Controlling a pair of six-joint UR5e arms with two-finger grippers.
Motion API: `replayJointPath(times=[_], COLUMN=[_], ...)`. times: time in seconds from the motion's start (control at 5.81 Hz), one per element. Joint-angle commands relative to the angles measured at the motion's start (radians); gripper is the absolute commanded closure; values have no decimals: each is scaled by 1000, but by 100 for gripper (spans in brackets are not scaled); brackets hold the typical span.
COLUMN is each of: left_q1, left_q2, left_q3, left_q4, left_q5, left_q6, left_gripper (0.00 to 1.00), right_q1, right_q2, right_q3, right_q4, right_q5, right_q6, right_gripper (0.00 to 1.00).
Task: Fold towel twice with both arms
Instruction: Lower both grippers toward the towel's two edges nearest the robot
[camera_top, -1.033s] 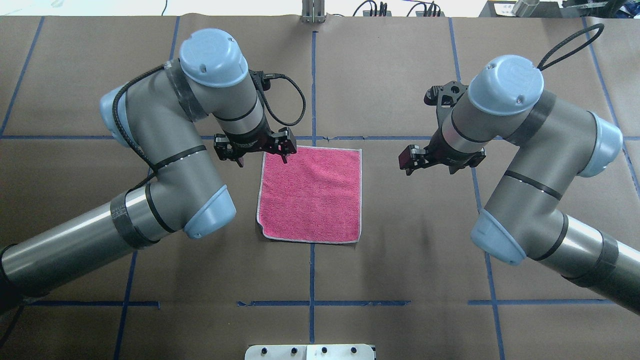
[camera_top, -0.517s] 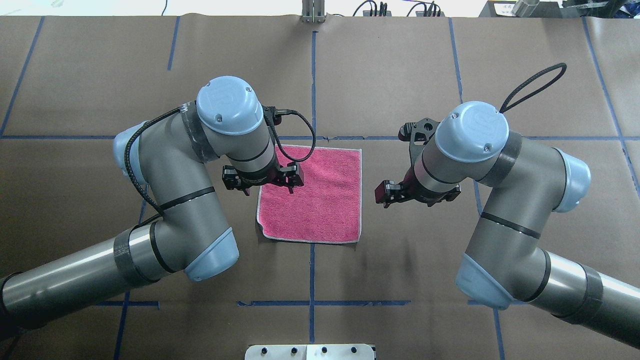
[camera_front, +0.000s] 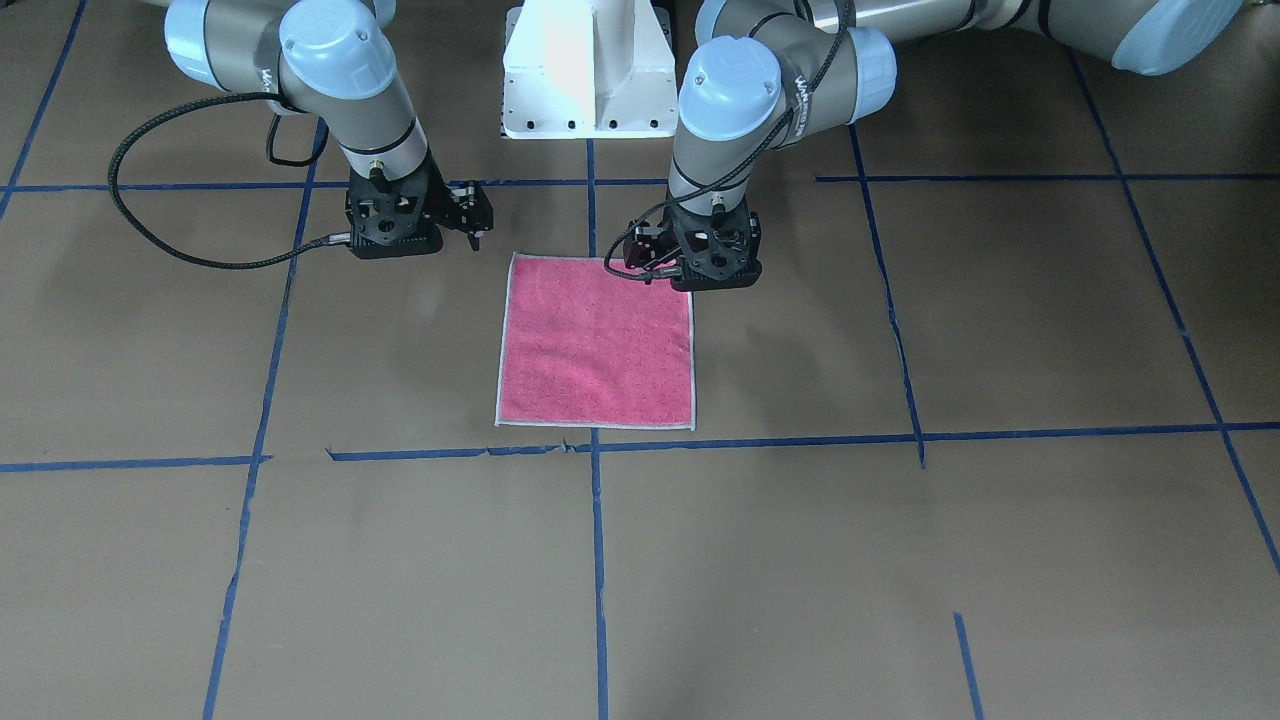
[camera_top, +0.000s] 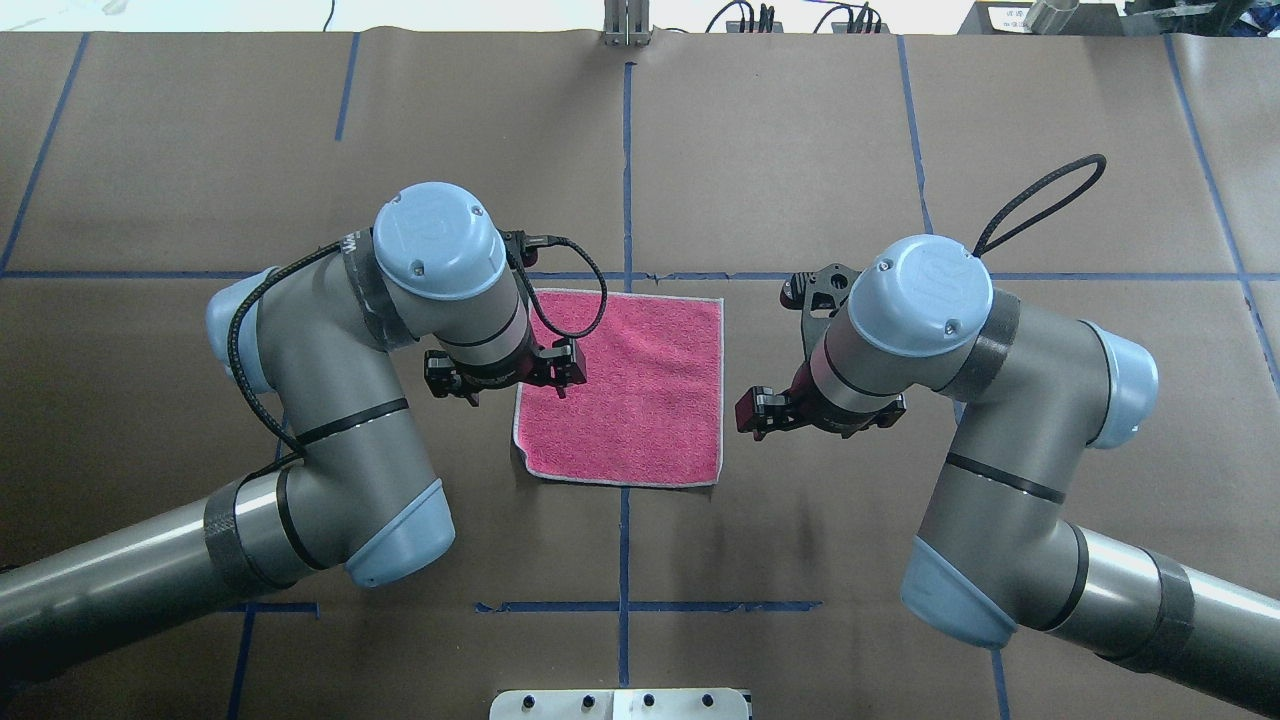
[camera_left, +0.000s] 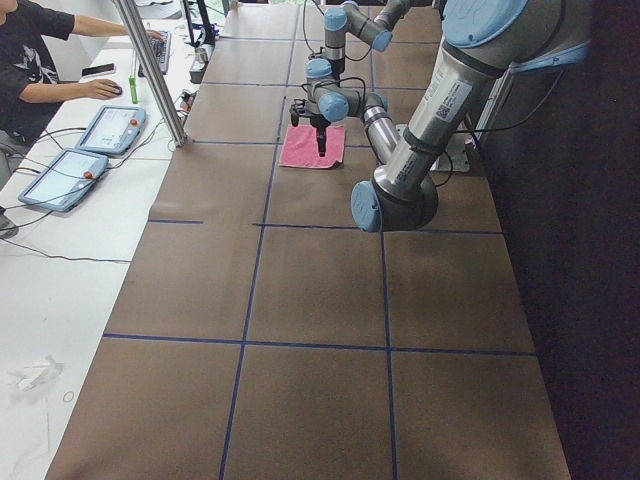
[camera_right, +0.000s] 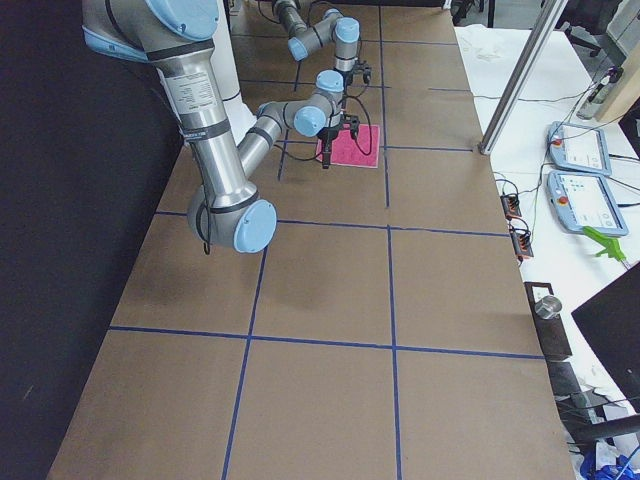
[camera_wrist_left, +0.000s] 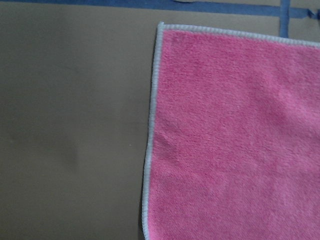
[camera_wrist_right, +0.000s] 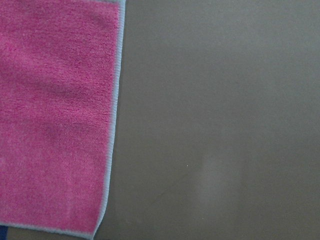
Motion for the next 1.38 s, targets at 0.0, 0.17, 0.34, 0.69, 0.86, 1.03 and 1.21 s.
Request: replayJointPath(times=[0.0,0.17,0.34,0.69,0.86,1.03,1.21], left_q1=[45,82,85,82,76,80,82], left_q2=[9,9,11,67,69,63,61], left_q3=[0,0,5,3,9,11,12], left_q4=[0,2,2,-12,-12,-12,-13], left_q5=[31,40,42,39,40,39,39], left_q6=[-184,-289,-392,-390,-376,-376,-378], left_gripper=[0,0,0,0,0,0,0], right_q1=[-60,-87,-114,-130,-133,-143,-148], right_q2=[1,3,1,-5,-6,-11,1], right_q3=[-3,-4,-7,-9,-9,-10,-15], right_q4=[0,0,1,0,0,0,3], right_q5=[-82,-108,-123,-140,-140,-140,-140], right_q6=[255,305,397,399,399,402,414], right_gripper=[0,0,0,0,0,0,0])
